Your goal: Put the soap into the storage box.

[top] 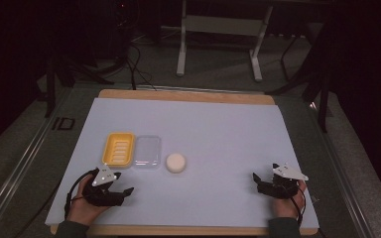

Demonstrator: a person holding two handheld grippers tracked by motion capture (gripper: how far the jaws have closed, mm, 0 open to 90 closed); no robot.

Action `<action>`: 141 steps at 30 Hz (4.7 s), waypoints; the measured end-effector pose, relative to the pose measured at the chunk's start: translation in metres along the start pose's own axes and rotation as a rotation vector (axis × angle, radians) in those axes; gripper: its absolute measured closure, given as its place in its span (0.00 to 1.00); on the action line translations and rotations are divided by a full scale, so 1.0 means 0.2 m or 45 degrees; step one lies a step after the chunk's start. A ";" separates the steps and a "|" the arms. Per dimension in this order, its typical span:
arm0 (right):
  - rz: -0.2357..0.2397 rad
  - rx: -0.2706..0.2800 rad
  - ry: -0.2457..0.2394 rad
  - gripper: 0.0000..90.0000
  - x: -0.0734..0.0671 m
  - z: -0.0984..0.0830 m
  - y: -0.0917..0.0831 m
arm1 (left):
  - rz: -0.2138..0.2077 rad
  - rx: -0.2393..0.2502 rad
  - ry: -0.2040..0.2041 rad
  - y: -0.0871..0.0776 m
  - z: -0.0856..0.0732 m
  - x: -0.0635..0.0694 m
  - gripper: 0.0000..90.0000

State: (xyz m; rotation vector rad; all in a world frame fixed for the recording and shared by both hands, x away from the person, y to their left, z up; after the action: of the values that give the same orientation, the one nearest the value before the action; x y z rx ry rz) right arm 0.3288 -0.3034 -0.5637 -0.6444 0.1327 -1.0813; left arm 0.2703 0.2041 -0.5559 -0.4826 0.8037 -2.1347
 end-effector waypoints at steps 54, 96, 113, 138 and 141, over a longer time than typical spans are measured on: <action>0.006 0.032 0.005 0.16 0.00 0.00 -0.01 | -0.100 -0.259 0.322 0.09 0.25 0.03 0.31; 0.015 0.034 0.021 0.16 0.00 0.00 -0.02 | -0.175 -0.332 0.420 0.22 0.44 0.07 0.34; 0.018 0.034 0.019 0.16 0.00 0.00 -0.02 | -0.201 -0.385 0.439 0.29 0.48 0.09 0.32; 0.021 0.035 0.018 0.16 0.00 0.00 -0.02 | -0.233 -0.448 0.456 0.36 0.52 0.09 0.29; 0.022 0.035 0.017 0.16 0.00 0.00 -0.02 | -0.235 -0.451 0.452 0.37 0.53 0.09 0.29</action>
State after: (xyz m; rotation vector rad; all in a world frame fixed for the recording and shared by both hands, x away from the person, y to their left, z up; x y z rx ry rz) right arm 0.3269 -0.3049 -0.5617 -0.6109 0.1344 -1.0695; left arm 0.3599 0.1132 -0.5285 -0.3708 1.3994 -2.2901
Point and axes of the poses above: each handheld gripper's, and its own axes: y roughly forward along the jaws, z roughly out of its top, x roughly to its right, the point moved 5 cm from there along y, roughly forward along the jaws, and after that the axes turned 6 degrees about -y, right-handed, at the moved point
